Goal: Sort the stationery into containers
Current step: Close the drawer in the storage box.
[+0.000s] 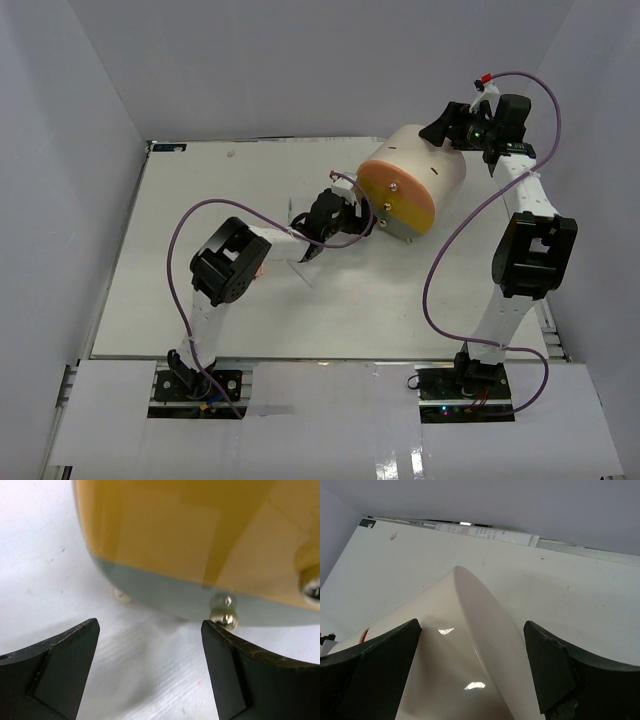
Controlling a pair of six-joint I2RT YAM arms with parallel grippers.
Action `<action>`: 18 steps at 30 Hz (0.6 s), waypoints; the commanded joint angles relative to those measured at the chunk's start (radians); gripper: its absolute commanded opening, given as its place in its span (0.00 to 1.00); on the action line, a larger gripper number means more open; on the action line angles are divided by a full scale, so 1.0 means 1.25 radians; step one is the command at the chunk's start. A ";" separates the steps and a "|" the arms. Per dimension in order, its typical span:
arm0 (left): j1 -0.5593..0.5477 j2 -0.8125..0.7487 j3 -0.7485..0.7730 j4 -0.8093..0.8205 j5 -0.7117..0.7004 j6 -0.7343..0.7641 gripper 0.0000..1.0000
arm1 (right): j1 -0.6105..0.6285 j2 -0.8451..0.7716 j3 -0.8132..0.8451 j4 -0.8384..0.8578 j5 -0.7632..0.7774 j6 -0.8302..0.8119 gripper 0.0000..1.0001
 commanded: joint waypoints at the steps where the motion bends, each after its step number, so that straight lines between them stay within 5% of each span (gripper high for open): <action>1: 0.000 -0.101 -0.055 0.024 0.003 0.014 0.94 | 0.000 -0.027 -0.005 0.007 0.014 -0.007 0.90; 8: -0.001 -0.151 -0.065 0.009 0.126 0.079 0.93 | -0.001 -0.036 -0.004 0.014 0.042 -0.001 0.90; 18: -0.012 -0.125 0.030 -0.015 0.127 0.107 0.89 | 0.000 -0.053 -0.026 0.044 0.064 0.018 0.90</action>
